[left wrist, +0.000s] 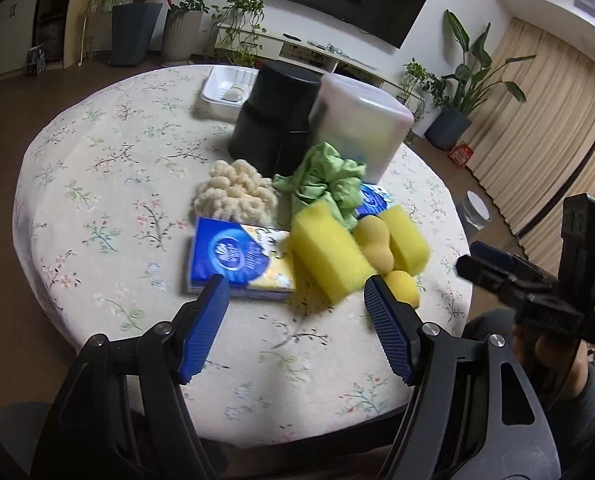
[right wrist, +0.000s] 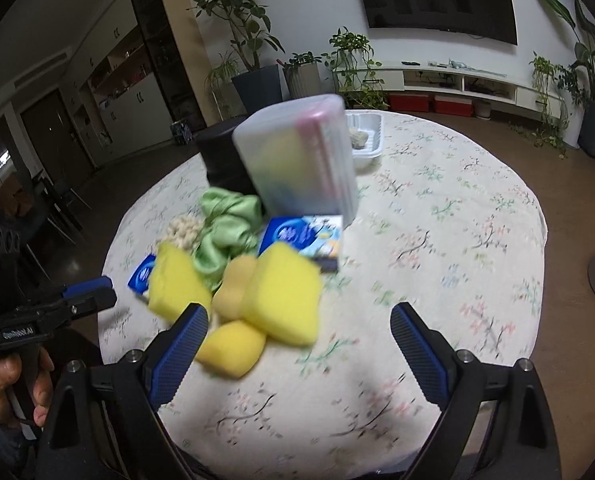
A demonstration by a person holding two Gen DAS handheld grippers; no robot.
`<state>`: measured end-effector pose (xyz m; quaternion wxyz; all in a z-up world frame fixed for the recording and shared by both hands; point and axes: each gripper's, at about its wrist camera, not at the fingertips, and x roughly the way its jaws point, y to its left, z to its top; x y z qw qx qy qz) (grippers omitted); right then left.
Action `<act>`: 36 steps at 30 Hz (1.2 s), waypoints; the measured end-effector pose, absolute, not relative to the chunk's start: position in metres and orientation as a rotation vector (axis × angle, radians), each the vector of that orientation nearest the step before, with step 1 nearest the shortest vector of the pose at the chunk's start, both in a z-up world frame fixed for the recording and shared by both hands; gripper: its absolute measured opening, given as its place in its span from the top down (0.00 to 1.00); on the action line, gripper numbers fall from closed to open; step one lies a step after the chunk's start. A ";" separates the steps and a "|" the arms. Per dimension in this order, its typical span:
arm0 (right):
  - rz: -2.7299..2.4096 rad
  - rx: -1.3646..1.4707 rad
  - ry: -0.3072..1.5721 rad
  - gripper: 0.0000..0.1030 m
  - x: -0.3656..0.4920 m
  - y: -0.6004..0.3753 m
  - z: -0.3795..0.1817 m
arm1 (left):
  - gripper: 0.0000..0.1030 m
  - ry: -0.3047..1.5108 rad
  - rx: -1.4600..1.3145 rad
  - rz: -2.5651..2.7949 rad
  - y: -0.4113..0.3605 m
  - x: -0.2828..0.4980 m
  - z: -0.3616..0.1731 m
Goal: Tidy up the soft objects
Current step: 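Move both open tools back toward the yellow sponges on the table, then grasp the yellow rectangular sponge with the left tool while the right tool grasps the yellow makeup sponge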
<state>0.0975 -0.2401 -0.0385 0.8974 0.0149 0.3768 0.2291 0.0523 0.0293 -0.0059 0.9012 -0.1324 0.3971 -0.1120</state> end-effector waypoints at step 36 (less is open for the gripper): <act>0.536 -0.099 0.823 0.42 0.071 -0.181 -0.079 | 0.62 0.951 -0.162 -0.239 -0.024 0.103 -0.029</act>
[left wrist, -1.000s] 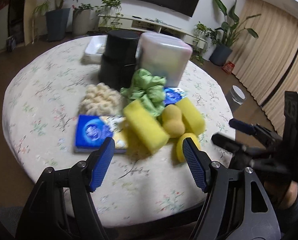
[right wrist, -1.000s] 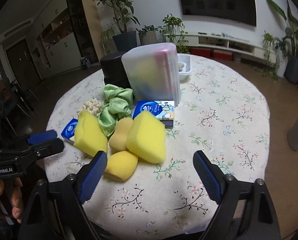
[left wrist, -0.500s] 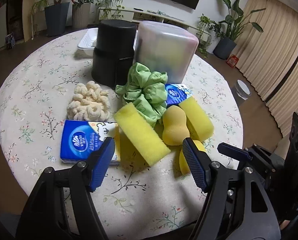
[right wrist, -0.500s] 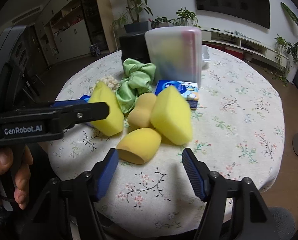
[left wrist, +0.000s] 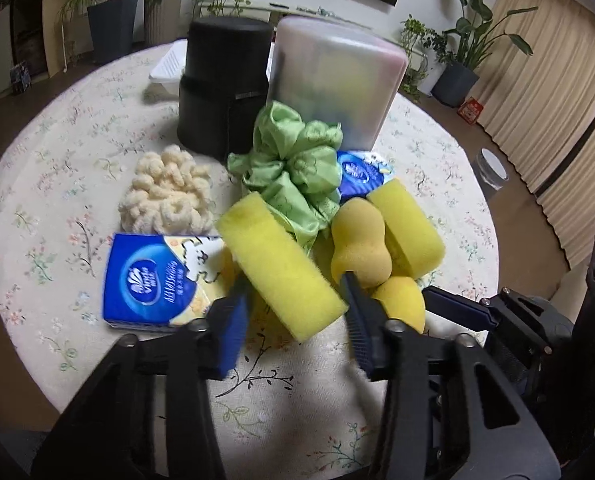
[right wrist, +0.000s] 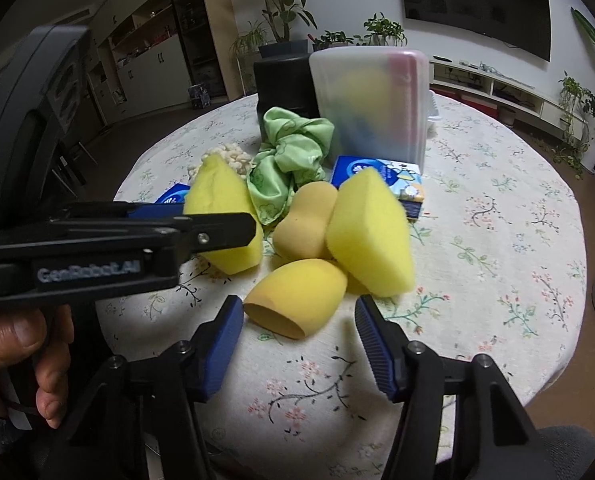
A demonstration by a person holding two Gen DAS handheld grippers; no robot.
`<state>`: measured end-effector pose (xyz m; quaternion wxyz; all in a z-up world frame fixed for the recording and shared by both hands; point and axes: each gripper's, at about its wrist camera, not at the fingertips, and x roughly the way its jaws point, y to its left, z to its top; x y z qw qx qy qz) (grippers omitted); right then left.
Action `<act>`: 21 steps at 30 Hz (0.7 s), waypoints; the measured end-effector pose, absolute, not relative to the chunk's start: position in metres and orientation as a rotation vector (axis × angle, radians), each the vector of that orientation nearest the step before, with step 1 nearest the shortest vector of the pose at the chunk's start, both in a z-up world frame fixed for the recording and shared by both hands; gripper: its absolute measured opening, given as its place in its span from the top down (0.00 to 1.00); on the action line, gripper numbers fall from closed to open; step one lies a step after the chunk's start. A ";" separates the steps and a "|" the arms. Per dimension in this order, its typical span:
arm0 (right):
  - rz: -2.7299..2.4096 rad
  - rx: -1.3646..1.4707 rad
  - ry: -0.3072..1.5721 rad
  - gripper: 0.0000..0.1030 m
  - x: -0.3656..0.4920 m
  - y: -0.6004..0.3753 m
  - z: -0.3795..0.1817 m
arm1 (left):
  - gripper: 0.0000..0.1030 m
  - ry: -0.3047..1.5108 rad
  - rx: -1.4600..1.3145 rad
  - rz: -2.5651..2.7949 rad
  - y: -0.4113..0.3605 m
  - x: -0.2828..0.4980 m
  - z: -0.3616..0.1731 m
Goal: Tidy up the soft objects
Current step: 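Grasp the yellow rectangular sponge with the left tool while the right tool grasps the yellow makeup sponge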
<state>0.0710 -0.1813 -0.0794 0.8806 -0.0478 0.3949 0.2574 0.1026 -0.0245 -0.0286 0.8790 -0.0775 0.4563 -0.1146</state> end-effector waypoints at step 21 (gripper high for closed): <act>0.595 -0.091 0.826 0.53 0.062 -0.185 -0.072 | 0.75 0.929 -0.222 -0.242 -0.010 0.086 -0.020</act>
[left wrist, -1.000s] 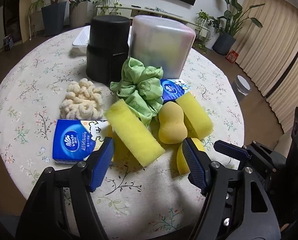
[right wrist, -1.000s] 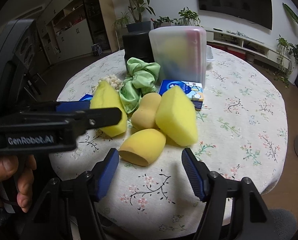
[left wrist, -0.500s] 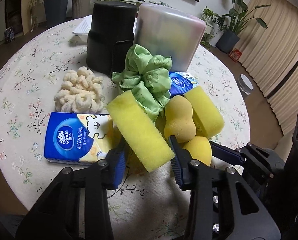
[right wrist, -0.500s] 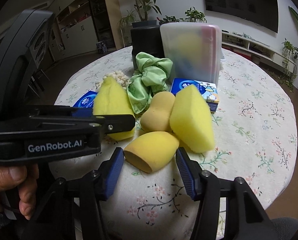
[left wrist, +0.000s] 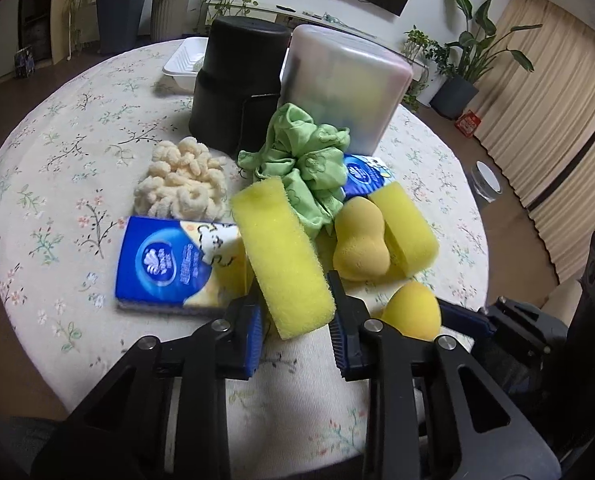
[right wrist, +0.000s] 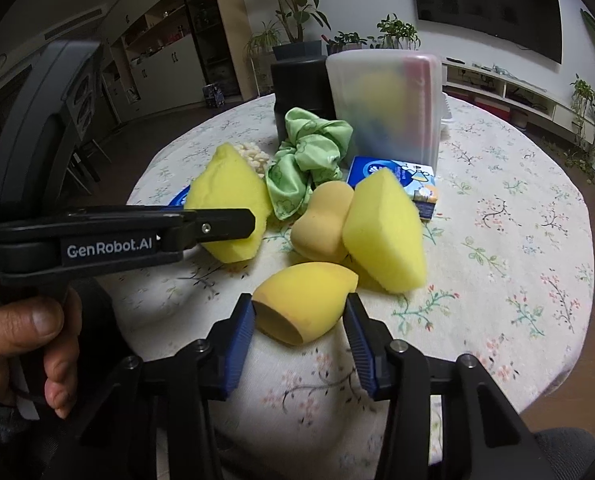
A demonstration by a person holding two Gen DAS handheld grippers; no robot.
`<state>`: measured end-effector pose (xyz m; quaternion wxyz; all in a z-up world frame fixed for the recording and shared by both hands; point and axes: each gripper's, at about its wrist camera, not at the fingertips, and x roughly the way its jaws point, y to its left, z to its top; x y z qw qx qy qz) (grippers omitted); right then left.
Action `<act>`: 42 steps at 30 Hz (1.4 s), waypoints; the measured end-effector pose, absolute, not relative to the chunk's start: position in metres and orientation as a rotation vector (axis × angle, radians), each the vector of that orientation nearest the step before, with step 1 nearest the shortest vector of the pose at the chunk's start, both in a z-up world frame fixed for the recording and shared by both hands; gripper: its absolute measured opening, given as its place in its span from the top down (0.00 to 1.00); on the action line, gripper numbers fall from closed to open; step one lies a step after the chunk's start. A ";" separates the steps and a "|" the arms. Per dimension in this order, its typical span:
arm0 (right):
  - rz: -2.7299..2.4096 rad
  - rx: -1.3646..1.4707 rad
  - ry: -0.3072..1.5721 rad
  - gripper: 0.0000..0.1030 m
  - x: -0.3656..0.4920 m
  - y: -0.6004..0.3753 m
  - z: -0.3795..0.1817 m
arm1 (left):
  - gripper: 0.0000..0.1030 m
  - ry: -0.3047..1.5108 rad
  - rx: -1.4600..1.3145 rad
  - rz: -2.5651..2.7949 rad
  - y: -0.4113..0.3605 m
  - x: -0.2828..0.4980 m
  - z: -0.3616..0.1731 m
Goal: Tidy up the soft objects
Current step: 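Grasp the yellow rectangular sponge with the left tool while the right tool grasps the yellow makeup sponge, then carry both yellow sponges over the white tray with both tools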
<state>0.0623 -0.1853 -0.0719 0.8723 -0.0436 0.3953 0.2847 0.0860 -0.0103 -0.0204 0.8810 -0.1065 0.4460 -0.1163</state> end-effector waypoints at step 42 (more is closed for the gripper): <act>0.316 -0.208 0.683 0.53 0.301 -0.302 0.061 | 0.75 0.804 -0.031 -0.121 0.122 0.265 0.082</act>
